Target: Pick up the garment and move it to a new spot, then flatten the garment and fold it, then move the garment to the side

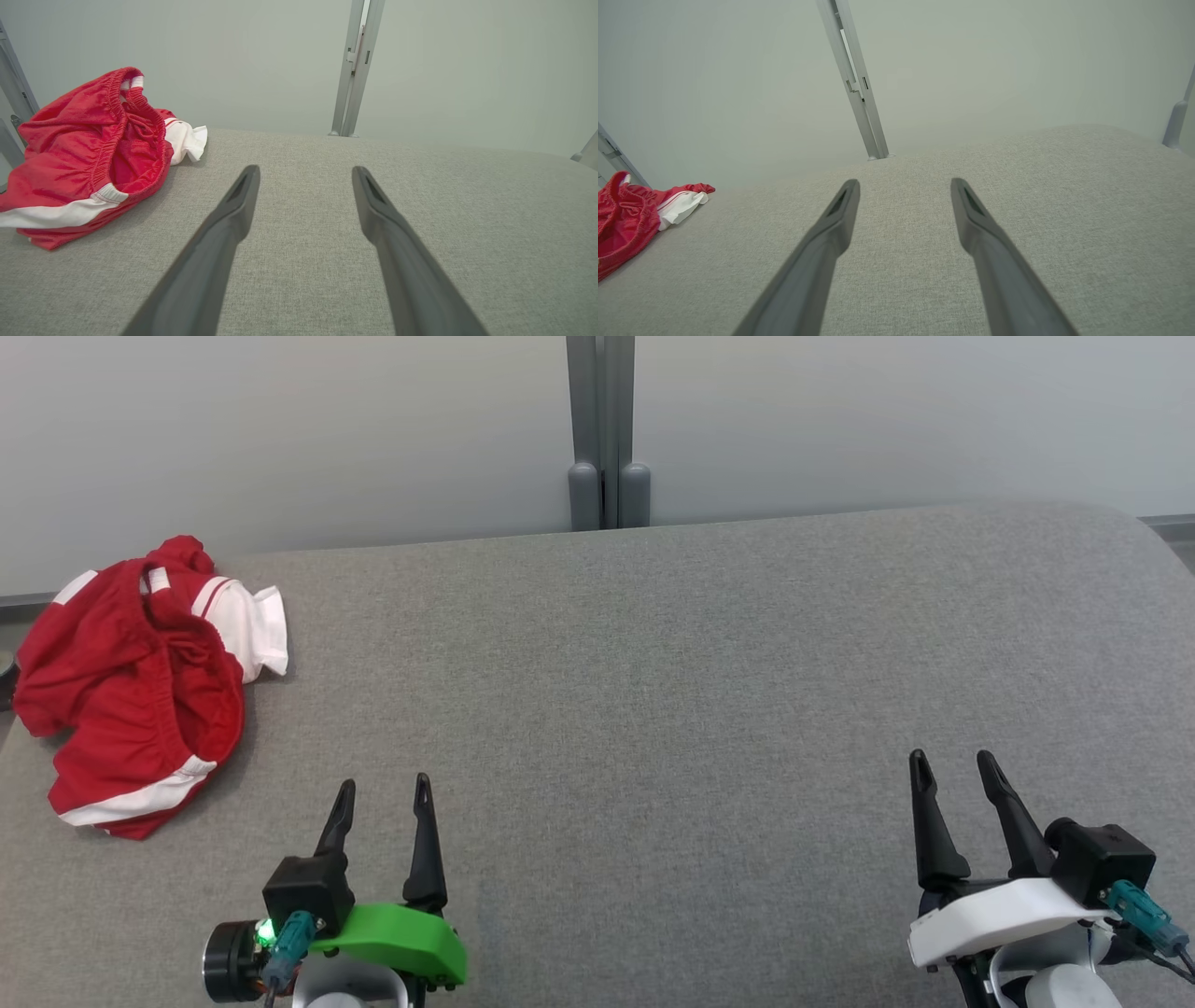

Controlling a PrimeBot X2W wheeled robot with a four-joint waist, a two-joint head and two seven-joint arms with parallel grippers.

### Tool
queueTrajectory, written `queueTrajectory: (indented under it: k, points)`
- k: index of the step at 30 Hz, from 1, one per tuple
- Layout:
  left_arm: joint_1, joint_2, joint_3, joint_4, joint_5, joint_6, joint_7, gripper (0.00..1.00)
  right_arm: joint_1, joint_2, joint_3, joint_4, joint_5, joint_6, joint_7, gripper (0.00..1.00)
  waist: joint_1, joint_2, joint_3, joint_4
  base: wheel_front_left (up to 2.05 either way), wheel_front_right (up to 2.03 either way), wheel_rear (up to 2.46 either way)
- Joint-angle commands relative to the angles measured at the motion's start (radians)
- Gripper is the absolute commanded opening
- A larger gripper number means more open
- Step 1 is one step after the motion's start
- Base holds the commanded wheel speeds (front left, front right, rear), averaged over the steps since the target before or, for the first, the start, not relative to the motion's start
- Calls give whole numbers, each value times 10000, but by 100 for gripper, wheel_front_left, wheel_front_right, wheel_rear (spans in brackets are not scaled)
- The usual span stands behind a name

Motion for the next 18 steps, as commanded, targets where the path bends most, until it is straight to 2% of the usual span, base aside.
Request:
queueTrajectory:
  k: [1,18]
  points:
    - [-217,73,-57,-23,230,65,-83,100,107,-52,-21,-31,-233,6,-98,100,0,-1,2,0,0,0,0]
    - [-294,78,-259,315,861,291,-397,100,163,-60,-67,4,-1379,6,-403,100,0,-1,-8,-13,0,0,0]
